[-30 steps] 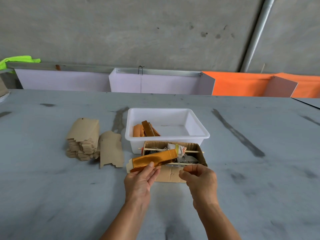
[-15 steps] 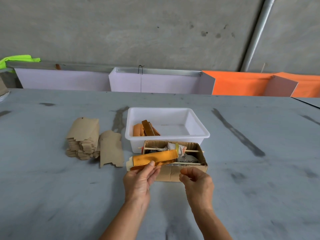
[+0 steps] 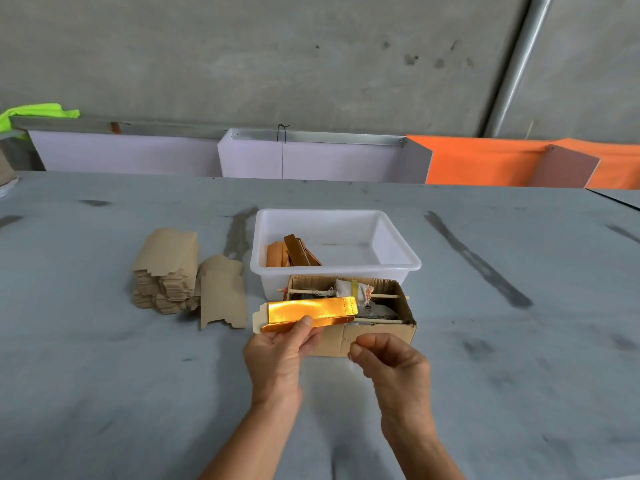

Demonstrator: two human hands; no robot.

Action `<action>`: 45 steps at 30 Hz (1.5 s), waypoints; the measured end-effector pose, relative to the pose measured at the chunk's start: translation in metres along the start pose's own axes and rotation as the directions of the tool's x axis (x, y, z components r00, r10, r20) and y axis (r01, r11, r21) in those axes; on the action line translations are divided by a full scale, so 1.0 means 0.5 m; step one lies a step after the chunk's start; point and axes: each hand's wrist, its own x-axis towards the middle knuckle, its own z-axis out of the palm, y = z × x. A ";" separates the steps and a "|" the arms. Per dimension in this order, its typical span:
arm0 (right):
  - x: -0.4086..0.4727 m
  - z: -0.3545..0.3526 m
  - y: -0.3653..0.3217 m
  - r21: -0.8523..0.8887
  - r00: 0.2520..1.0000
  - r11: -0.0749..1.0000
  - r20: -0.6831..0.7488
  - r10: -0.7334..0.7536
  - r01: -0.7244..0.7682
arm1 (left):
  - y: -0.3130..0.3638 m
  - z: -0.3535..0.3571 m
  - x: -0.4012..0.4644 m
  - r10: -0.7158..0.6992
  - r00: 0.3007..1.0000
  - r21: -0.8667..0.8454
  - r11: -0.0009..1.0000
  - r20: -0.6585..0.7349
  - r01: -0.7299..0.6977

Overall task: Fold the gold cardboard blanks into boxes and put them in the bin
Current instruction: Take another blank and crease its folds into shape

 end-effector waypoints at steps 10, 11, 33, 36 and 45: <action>-0.003 0.046 -0.036 0.082 0.991 0.996 0.129 -0.039 0.029 | 0.002 0.007 -0.020 0.045 0.996 0.010 0.999 0.077 -0.046; -0.002 0.049 -0.037 0.076 0.992 0.997 0.126 -0.030 0.020 | 0.003 0.007 -0.021 0.049 0.995 0.008 0.999 0.084 -0.049; 0.013 0.070 -0.056 -0.077 0.989 0.989 0.068 0.129 -0.124 | 0.002 0.003 -0.022 0.036 0.993 0.075 0.996 0.111 -0.044; 0.015 0.070 -0.060 -0.100 0.987 0.985 0.064 0.146 -0.139 | 0.002 -0.003 -0.025 0.027 0.992 0.078 0.996 0.124 -0.037; 0.022 0.075 -0.076 -0.265 0.980 0.951 0.074 0.185 -0.160 | -0.004 -0.006 -0.026 0.000 0.998 0.137 0.991 0.057 -0.007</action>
